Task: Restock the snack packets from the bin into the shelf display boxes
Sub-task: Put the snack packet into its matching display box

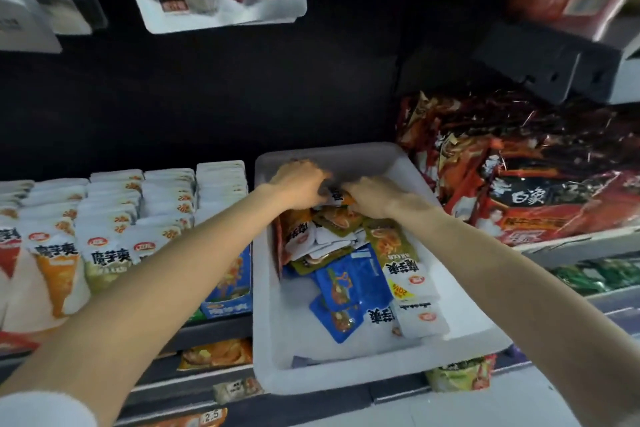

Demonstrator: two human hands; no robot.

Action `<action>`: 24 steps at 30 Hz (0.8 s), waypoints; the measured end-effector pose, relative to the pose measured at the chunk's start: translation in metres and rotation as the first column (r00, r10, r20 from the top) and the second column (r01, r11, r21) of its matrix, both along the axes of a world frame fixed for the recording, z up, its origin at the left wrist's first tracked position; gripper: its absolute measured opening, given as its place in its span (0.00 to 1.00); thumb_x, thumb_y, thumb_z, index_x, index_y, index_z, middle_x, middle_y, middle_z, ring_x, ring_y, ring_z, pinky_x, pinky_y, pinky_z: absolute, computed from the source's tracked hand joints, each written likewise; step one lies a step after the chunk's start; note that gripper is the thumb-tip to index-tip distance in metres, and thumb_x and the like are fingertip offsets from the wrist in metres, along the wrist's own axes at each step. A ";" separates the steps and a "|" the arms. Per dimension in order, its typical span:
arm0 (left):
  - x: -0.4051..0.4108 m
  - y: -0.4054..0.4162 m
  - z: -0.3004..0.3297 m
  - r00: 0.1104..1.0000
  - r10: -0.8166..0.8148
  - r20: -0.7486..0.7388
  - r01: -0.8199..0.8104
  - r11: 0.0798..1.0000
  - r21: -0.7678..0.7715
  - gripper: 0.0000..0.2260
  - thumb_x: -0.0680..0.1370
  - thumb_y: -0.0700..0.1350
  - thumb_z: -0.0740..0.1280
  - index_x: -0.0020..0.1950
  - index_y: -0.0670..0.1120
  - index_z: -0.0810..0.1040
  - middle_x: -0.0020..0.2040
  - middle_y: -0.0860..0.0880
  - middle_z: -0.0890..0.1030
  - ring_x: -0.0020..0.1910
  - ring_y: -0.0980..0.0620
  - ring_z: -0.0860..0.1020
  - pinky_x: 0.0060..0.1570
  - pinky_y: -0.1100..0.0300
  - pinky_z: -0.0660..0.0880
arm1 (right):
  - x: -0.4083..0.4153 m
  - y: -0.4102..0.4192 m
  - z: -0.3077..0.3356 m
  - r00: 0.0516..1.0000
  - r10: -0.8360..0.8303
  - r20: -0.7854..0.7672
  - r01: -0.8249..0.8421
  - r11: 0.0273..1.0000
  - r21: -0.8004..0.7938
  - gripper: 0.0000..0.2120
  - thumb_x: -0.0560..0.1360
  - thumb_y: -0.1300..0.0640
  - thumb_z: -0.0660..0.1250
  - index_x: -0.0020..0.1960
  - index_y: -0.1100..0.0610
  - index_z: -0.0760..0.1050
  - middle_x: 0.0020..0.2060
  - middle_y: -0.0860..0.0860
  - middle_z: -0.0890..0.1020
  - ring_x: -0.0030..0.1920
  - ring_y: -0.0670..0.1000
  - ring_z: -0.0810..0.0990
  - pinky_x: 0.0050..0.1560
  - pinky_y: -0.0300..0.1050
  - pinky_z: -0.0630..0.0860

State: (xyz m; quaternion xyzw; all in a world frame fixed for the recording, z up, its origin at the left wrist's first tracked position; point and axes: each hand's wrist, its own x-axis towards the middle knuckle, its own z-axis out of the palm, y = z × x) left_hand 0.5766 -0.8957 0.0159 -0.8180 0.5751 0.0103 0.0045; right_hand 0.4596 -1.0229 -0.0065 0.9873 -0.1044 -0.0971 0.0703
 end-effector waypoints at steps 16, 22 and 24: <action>-0.050 0.065 0.043 0.474 -0.345 -0.810 -0.486 0.665 -0.567 0.14 0.74 0.42 0.71 0.57 0.54 0.75 0.43 0.52 0.84 0.45 0.54 0.82 0.46 0.59 0.79 | -0.075 0.036 0.056 0.674 -0.553 0.490 -0.217 0.486 0.847 0.07 0.76 0.63 0.67 0.46 0.51 0.77 0.42 0.49 0.83 0.44 0.48 0.83 0.46 0.45 0.81; -0.071 0.092 0.045 0.524 -0.241 -0.817 -0.392 0.783 -0.483 0.10 0.75 0.41 0.70 0.55 0.51 0.77 0.46 0.54 0.83 0.44 0.51 0.83 0.39 0.55 0.80 | -0.085 0.060 0.069 0.756 -0.583 0.297 -0.268 0.139 0.954 0.14 0.75 0.65 0.67 0.59 0.56 0.70 0.50 0.53 0.81 0.50 0.53 0.83 0.46 0.50 0.82; -0.074 0.103 0.047 0.582 -0.240 -0.777 -0.371 0.772 -0.516 0.10 0.76 0.40 0.68 0.55 0.51 0.77 0.44 0.58 0.83 0.41 0.54 0.82 0.37 0.57 0.80 | -0.088 0.065 0.077 0.749 -0.541 0.383 -0.313 0.220 0.924 0.16 0.75 0.62 0.68 0.61 0.54 0.70 0.49 0.52 0.81 0.48 0.51 0.83 0.43 0.47 0.81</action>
